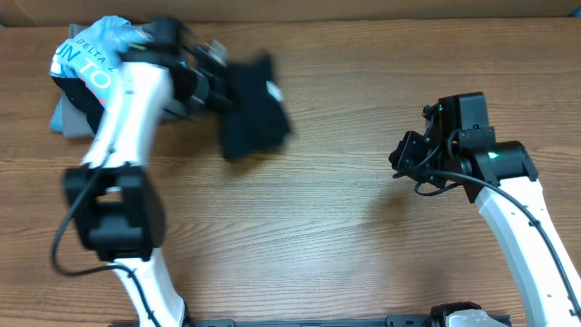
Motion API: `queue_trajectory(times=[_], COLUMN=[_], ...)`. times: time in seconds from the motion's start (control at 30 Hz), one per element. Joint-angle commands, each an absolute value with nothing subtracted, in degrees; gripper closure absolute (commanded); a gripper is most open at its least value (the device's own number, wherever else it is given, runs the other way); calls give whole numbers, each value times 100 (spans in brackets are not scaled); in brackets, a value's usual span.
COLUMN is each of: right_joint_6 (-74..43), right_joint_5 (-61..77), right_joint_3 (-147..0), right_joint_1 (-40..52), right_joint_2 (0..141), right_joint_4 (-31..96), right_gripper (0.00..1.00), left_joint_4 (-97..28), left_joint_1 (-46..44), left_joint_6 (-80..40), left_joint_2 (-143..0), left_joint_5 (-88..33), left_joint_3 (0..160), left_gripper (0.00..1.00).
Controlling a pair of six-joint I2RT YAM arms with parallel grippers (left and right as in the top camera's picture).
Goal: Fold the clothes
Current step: 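Carry the black bundle with the left gripper onto the shirt stack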
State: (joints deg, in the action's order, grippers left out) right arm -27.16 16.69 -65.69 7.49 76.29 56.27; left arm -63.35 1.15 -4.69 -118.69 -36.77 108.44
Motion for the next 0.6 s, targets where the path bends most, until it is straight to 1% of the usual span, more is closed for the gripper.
queue_trajectory(times=[0.0, 0.1, 0.27, 0.33, 0.37, 0.4, 0.43, 0.47, 0.5, 0.53, 0.57], right_joint_6=[-2681, -2679, -2679, -2679, -2679, -2679, -2679, -2679, -2679, -2679, -2679], right_joint_5=[1726, 1726, 1728, 1726, 1728, 1728, 1728, 1728, 1728, 1728, 1728], right_joint_3=[-6657, -6654, -6654, -6654, -6654, -6654, -6654, -6654, -6654, -6654, -6654], right_joint_1=[733, 733, 733, 733, 733, 733, 733, 733, 733, 733, 733], right_joint_2=[7603, 7603, 7603, 7603, 7603, 7603, 7603, 7603, 7603, 7603, 7603], right_joint_4=[5719, 5763, 5800, 5826, 5837, 5854, 5872, 5896, 5927, 5964, 5994], right_gripper=[91, 91, 91, 91, 91, 91, 91, 91, 91, 91, 91], left_joint_4=[-6396, -6016, -5382, -5306, -5306, -5306, -5308, -5310, -5328, -5358, -5387], left_joint_1=[956, 1680, 2797, 3000, 3072, 3118, 3146, 3166, 3186, 3199, 3218], left_joint_6=[213, 213, -102, -141, -176, -172, -174, -172, -163, -130, -123], left_joint_2=[-11570, -11572, -11867, -12070, -12197, -12333, -12446, -12560, -12676, -12766, -12820], left_joint_5=[-3540, -3489, -3406, -3409, -3406, -3409, -3409, -3409, -3398, -3387, -3382], left_joint_3=[11701, 12022, 12022, 12022, 12022, 12022, 12022, 12022, 12022, 12022, 12022], left_gripper=[96, 96, 96, 96, 94, 87, 73, 53, 40, 33, 24])
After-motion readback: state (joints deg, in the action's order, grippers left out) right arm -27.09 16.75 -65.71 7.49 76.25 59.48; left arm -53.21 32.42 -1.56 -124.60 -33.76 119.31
